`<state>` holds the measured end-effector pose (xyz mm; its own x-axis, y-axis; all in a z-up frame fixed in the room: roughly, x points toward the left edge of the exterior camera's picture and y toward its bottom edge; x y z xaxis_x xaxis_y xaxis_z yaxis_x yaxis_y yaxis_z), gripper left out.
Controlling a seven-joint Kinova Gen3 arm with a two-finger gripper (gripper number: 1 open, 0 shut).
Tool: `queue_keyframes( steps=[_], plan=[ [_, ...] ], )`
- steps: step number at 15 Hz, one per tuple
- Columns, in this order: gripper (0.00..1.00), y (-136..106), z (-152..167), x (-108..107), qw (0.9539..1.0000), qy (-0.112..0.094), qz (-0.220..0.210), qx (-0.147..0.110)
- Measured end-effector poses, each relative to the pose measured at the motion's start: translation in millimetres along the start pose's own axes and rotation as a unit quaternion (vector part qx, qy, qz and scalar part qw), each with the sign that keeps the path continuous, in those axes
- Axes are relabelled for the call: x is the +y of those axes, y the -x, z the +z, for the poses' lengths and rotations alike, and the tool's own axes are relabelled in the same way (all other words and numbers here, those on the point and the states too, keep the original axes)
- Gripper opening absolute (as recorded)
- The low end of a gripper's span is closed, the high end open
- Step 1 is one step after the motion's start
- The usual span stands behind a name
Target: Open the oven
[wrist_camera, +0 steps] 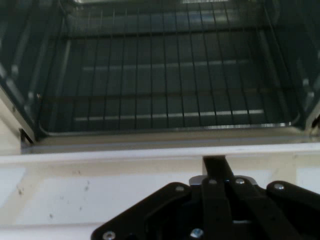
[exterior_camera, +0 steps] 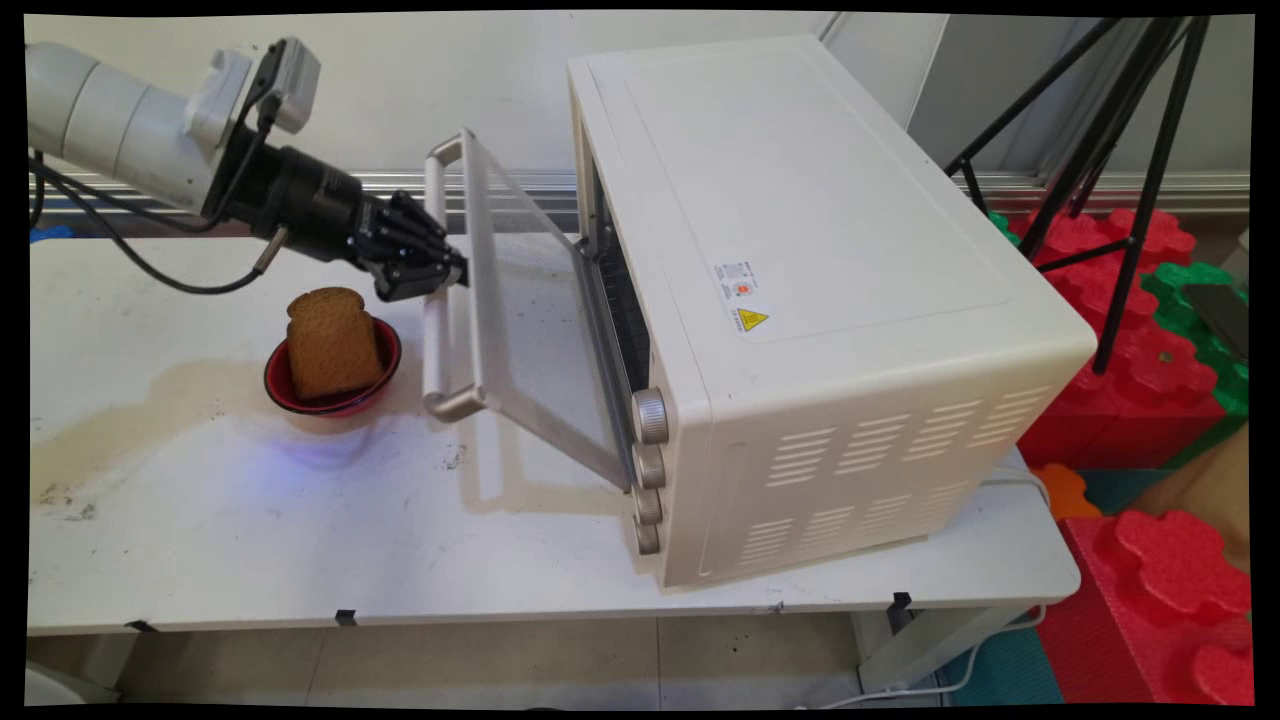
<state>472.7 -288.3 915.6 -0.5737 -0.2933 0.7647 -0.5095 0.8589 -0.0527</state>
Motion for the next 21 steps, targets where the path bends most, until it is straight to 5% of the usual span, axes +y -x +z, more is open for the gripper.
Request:
queue_keyframes(
  steps=[21],
  plan=[
    [0.0,86.3,-4.7,12.2,0.9961,0.023,-0.006,-0.085]
  ],
)
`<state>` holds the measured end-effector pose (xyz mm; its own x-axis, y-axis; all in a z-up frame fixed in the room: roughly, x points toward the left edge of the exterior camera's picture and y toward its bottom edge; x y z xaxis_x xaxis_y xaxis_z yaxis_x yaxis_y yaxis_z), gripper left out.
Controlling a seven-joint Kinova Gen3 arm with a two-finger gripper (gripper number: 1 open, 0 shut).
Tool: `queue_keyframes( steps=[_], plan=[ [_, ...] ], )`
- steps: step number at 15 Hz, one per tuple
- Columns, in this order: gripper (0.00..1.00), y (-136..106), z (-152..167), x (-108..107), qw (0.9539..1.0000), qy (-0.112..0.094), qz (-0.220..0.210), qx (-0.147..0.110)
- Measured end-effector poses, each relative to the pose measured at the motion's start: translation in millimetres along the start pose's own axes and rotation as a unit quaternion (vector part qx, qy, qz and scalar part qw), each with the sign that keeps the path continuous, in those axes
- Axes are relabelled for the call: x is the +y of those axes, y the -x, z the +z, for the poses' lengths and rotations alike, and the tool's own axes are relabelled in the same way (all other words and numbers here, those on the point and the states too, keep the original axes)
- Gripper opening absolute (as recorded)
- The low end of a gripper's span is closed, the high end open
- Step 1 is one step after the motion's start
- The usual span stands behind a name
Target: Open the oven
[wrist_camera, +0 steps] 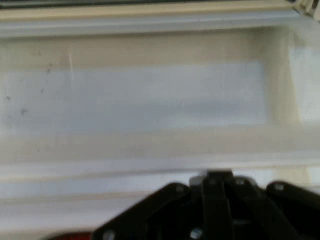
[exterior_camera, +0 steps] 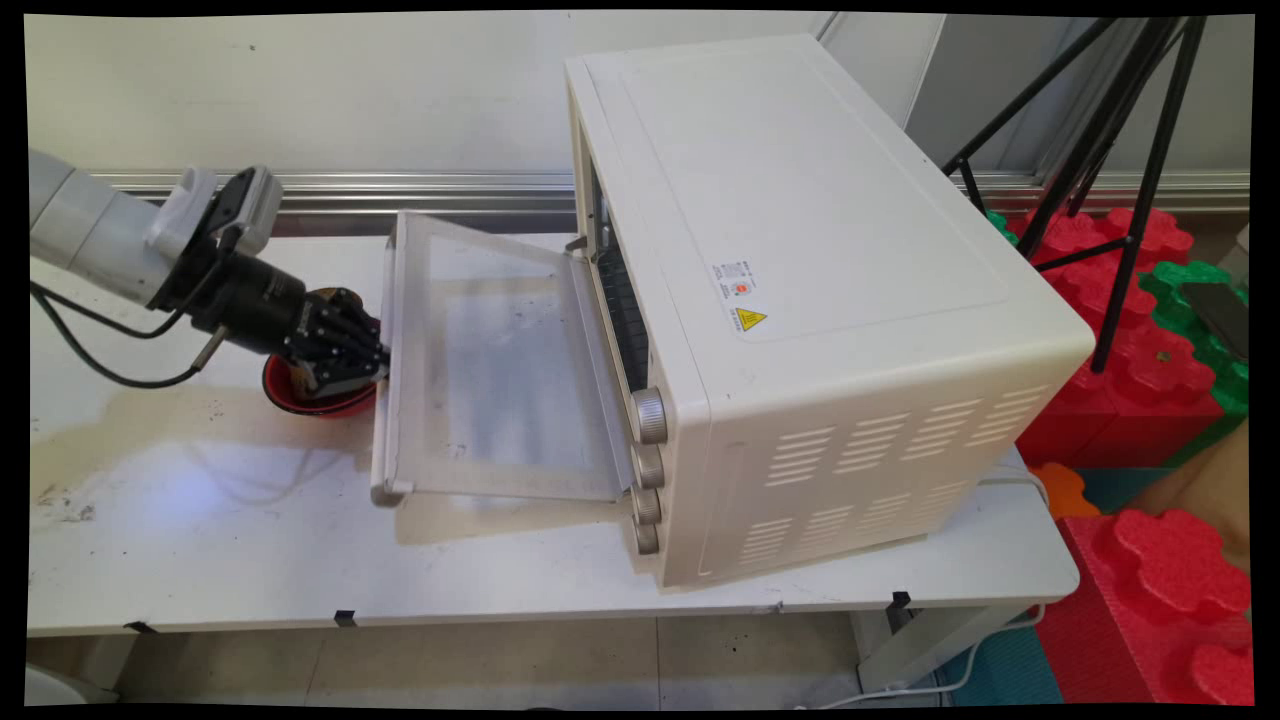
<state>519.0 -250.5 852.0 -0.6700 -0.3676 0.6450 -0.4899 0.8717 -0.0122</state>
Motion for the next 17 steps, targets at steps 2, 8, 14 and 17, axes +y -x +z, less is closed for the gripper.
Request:
queue_keyframes(
  steps=[2,8,14,17],
  plan=[
    [0.0,8.0,0.4,1.2,1.0,0.003,0.0,-0.008],
    [0.0,27.2,-2.7,4.8,0.9996,0.01,0.002,-0.026],
    [0.0,33.1,-9.6,8.0,0.9995,0.011,0.002,-0.031],
    [0.0,32.0,-18.5,9.2,0.9995,0.008,0.002,-0.031]
  ],
)
